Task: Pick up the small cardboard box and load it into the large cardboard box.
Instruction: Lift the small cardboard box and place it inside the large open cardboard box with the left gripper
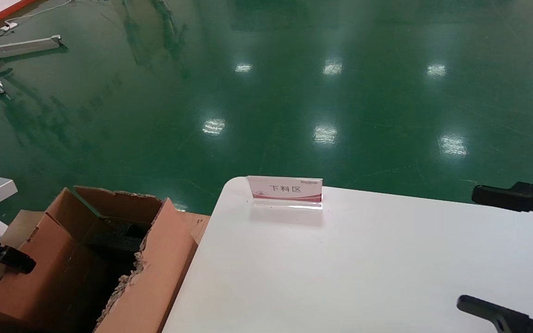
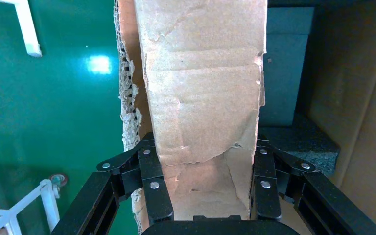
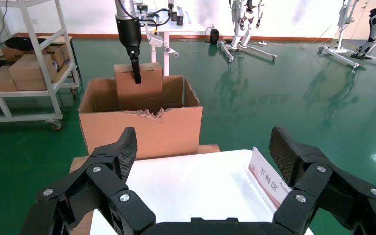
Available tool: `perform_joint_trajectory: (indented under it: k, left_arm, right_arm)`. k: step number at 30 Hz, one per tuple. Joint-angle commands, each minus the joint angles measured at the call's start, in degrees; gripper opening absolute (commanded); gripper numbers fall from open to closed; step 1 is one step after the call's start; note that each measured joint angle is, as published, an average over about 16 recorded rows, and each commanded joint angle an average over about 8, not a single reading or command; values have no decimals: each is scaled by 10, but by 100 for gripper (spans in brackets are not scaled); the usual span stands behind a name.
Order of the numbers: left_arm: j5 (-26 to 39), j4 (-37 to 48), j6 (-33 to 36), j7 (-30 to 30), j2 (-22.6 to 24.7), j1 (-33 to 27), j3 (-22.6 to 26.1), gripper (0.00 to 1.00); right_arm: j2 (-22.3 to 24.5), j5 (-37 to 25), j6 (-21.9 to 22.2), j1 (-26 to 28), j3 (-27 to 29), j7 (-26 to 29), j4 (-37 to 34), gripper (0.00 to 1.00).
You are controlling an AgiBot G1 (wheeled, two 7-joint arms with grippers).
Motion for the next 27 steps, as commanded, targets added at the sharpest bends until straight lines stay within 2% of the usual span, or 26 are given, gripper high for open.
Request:
perform_joint_trajectory:
  k: [1,19,20,21,27]
  left_arm:
    - [-3,6,-5,2,4,11,-1,0]
    - [-40,65,-37,14,38,116,-12,0]
    - [-43,68,-38,14,40,123,-13,3]
    - [-46,72,-40,14,41,129,-14,10]
    - [-63,94,-49,14,46,165,-19,85]
  right_arm:
    - [0,0,0,0,0,0,0,100]
    - [0,0,0,0,0,0,0,100]
    - [0,0,0,0,0,0,0,100]
    - [0,0,0,0,0,0,0,100]
    - [0,0,0,0,0,0,0,100]
